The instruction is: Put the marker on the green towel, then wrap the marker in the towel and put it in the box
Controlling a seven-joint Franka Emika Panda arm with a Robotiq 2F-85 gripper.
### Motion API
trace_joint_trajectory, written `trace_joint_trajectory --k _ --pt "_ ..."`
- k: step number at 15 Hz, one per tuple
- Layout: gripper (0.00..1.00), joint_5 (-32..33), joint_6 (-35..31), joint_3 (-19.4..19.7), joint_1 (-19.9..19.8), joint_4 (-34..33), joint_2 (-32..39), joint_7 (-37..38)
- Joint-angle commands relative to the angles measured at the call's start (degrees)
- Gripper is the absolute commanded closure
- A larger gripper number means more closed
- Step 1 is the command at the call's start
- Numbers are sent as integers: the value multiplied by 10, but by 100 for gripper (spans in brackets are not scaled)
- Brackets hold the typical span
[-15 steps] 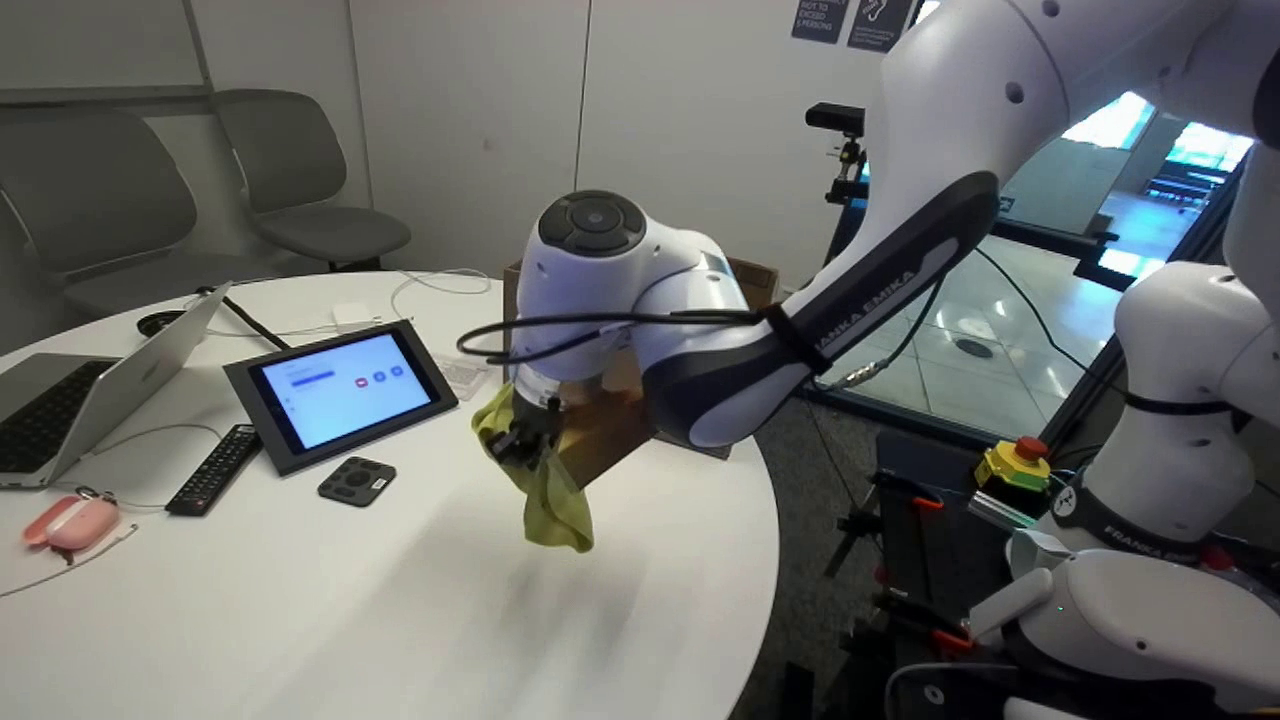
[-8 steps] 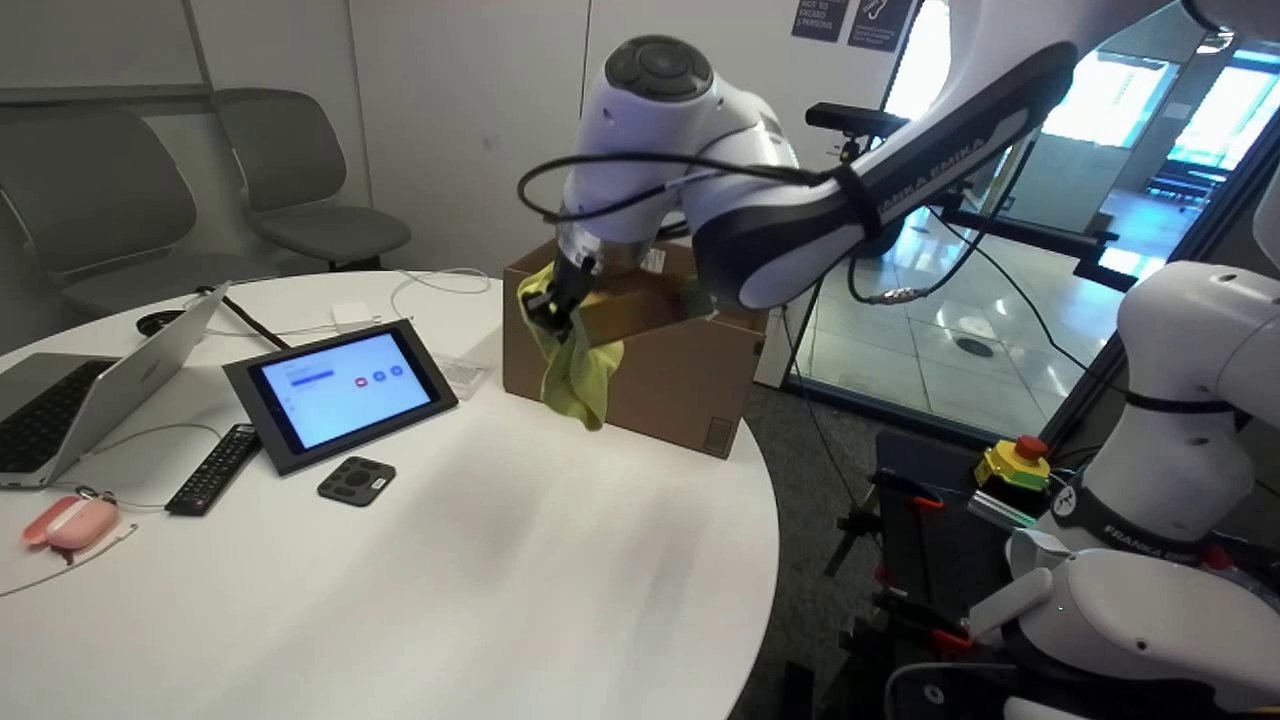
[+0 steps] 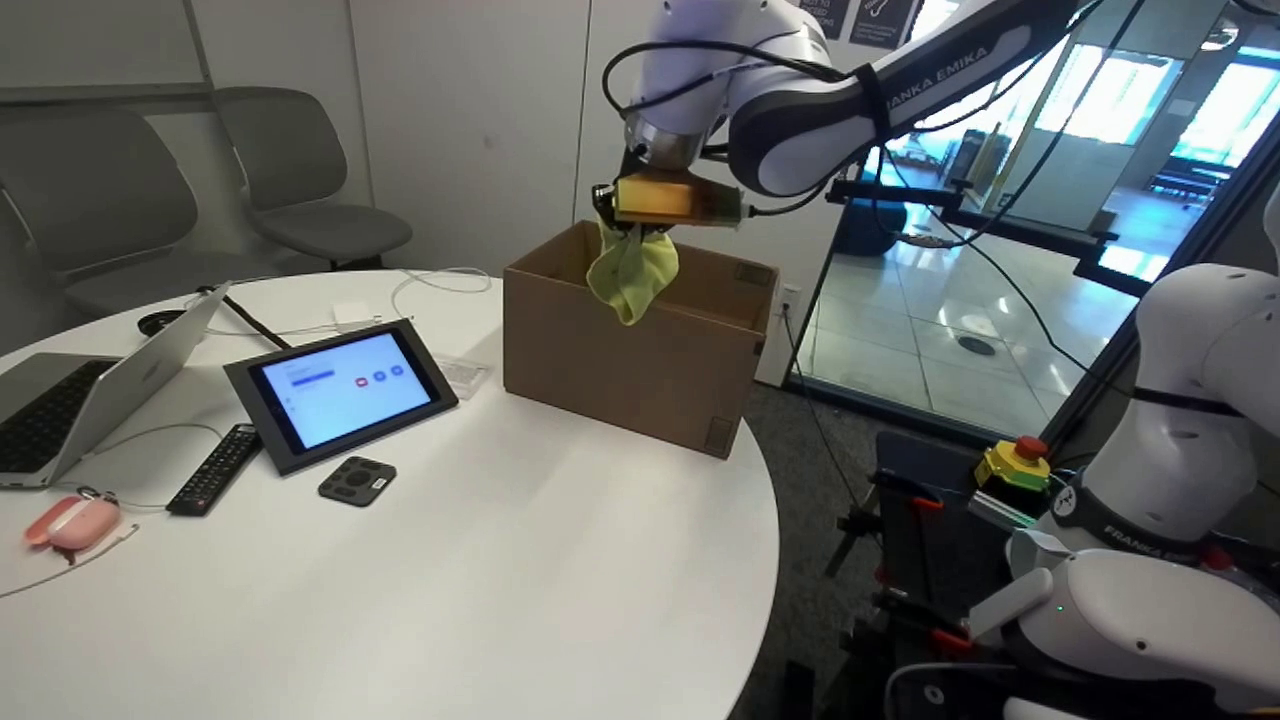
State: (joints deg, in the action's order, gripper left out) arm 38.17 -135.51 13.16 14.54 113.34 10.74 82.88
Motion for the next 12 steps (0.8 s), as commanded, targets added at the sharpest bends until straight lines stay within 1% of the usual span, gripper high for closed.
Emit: trace_joint_trajectory --k 1,6,8,12 --pt "96 3 6 -19 -65 -14 7 38" --pt "96 -29 10 -7 -131 -50 58 71" --pt "96 -43 9 -2 -148 -64 85 88" --pt "96 -99 10 12 -170 -106 152 116"
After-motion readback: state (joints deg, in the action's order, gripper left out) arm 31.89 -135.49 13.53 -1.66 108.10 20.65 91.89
